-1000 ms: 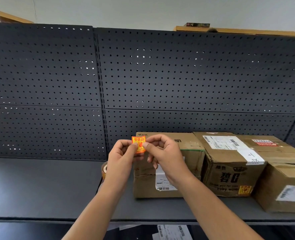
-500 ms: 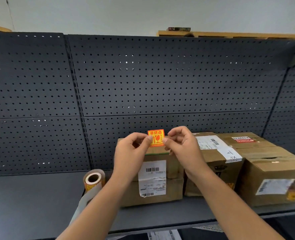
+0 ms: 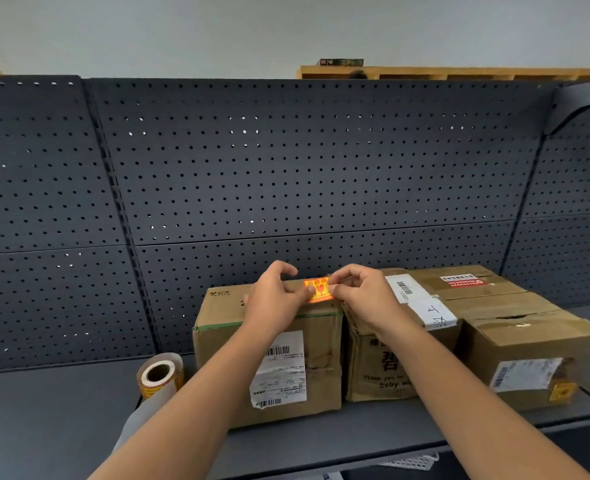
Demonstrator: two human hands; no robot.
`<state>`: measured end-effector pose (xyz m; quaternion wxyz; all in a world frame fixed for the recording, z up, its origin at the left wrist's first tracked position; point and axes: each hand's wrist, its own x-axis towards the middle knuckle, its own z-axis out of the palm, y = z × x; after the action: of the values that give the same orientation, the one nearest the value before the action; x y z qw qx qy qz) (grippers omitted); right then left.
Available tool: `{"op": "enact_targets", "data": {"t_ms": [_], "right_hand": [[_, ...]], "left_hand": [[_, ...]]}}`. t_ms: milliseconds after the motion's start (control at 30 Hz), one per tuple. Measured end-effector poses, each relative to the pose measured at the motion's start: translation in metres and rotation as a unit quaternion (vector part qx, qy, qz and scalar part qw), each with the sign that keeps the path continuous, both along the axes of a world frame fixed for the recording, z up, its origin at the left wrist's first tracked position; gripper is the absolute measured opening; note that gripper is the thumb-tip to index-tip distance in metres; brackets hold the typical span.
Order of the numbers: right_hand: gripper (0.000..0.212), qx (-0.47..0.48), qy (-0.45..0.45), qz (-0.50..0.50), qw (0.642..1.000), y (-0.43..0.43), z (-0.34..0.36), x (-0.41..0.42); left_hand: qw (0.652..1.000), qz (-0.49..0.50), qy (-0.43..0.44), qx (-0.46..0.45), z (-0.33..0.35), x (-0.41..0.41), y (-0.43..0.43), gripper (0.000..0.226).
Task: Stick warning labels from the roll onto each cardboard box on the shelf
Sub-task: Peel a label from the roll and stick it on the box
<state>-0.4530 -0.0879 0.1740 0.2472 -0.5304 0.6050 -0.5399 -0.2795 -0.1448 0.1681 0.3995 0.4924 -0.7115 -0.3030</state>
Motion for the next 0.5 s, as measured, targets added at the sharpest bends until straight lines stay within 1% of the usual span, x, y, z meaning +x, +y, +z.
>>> {"op": "enact_targets", "data": {"t_ms": [133,333,500], "right_hand": [[0.009,0.004,0.004,0.001,1.000,-0.0010,-0.0072,0.0018],[0.013,0.013,0.009,-0.011,1.000,0.0003,-0.0093,0.0049],[0.014,0.009,0.022,-0.018,1.000,0.0042,-0.0109,0.0094]], "left_hand": [[1.000,0.012,-0.008,0.011,-0.0045,0.0022,-0.0013,0.031],[0.999,-0.005,-0.020,0.033,-0.0065,0.0040,-0.0012,0.033],[0.999,-0.011,-0.034,0.037,-0.0102,0.0039,-0.0019,0.026]]}}
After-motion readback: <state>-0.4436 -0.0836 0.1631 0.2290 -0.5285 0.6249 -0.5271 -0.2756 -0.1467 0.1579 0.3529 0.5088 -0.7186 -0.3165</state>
